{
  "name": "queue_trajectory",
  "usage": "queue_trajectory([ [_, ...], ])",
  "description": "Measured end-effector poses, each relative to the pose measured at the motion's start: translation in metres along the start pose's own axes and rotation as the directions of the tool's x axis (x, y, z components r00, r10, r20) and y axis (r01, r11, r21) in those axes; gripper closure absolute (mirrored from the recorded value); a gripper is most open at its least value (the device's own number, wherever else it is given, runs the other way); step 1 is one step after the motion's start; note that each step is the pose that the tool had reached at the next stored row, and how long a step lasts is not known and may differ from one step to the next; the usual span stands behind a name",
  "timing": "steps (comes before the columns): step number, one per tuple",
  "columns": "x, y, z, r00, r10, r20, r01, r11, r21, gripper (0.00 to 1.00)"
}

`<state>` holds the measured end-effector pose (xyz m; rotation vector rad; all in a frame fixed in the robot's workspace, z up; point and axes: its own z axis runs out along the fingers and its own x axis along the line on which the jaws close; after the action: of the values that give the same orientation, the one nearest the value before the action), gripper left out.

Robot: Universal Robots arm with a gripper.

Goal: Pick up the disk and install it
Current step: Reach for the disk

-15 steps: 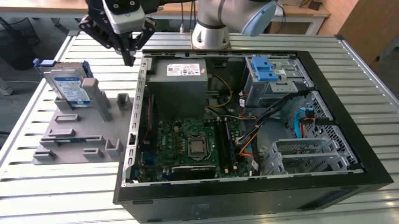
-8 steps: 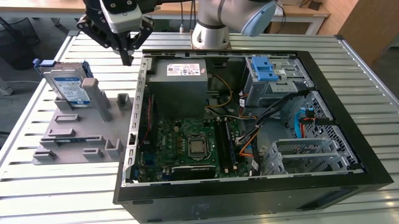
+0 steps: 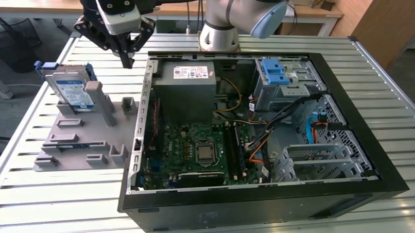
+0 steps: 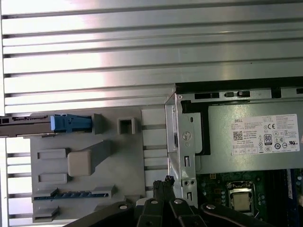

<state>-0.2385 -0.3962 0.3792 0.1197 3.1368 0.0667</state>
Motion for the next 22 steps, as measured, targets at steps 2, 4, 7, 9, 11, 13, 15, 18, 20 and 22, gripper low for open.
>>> queue_trajectory([
  [2,0.0021,0.0000,0.0002,1.0000,0.000,0.0000,0.000,1.0000,0.0000,0.89],
  [4,0.0045,0.0002,0.0003,1.0000,0.000,0.0000,0.000,1.0000,0.0000,0.89],
  [7,0.0069,0.0003,0.0006,1.0000,0.000,0.0000,0.000,1.0000,0.0000,0.89],
  [9,0.0075,0.0003,0.0007,1.0000,0.000,-0.0001,0.000,1.0000,0.0000,0.89],
  [11,0.0077,0.0003,0.0008,1.0000,0.000,0.0000,0.000,1.0000,0.0000,0.89],
  [13,0.0078,0.0003,0.0008,1.0000,0.000,0.0000,0.000,1.0000,0.0000,0.89],
  [15,0.0084,0.0002,0.0008,1.0000,0.000,0.0000,0.000,1.0000,0.0000,0.89],
  [18,0.0098,0.0001,0.0008,1.0000,0.000,-0.0001,0.000,1.0000,0.0000,0.89],
  [20,0.0100,0.0002,0.0008,1.0000,0.000,0.0000,0.000,1.0000,0.0000,0.89],
  [22,0.0112,0.0002,0.0008,1.0000,0.000,0.0000,0.000,1.0000,0.0000,0.89],
])
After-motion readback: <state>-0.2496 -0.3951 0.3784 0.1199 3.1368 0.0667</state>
